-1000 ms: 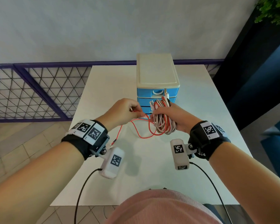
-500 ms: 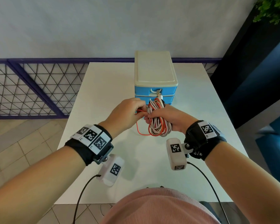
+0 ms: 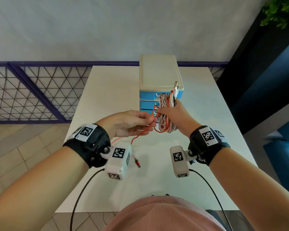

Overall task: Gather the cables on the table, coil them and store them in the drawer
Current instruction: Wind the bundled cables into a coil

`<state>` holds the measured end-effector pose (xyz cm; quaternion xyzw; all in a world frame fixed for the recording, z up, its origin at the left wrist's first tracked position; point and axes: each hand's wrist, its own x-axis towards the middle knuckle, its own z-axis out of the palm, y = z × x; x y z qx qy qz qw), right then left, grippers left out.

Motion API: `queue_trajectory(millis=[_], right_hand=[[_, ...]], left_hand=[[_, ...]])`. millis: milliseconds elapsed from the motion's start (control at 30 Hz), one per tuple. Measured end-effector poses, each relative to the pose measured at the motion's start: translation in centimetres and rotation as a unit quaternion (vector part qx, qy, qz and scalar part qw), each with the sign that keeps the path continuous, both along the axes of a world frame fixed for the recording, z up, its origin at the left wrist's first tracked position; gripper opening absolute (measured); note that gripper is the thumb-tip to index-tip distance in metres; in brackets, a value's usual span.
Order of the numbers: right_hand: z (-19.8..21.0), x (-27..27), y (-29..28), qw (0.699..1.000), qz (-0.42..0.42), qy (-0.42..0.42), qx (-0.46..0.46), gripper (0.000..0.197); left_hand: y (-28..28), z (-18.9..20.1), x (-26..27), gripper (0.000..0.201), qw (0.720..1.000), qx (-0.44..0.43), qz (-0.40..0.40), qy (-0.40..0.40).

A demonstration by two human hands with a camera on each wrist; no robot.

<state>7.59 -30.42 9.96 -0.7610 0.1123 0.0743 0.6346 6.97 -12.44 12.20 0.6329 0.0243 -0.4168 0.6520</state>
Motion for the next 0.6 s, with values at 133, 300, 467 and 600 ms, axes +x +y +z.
queue_trajectory(millis=[133,300,467,600], right_hand=[[-0.3,0.0,1.2,0.997,0.007,0.006,0.075,0.030],[0.1,-1.0,1.1,0.964,0.067,0.065,0.247,0.050],[0.6,-1.6,1.4,0.955,0.111,0.071,0.266,0.046],[0.7,-1.2,1.7,0.971,0.079,0.039,0.221,0.007]], left_hand=[[-1.7,0.3,-0.5,0.011,0.996,-0.053,0.066,-0.006],[-1.9,0.4,-0.2,0.008,0.990,-0.049,0.129,-0.043],[-1.6,0.1,-0.2,0.011,0.989,-0.005,0.125,-0.079],[-1.6,0.0,-0.1,0.014,0.990,0.031,0.089,-0.109]])
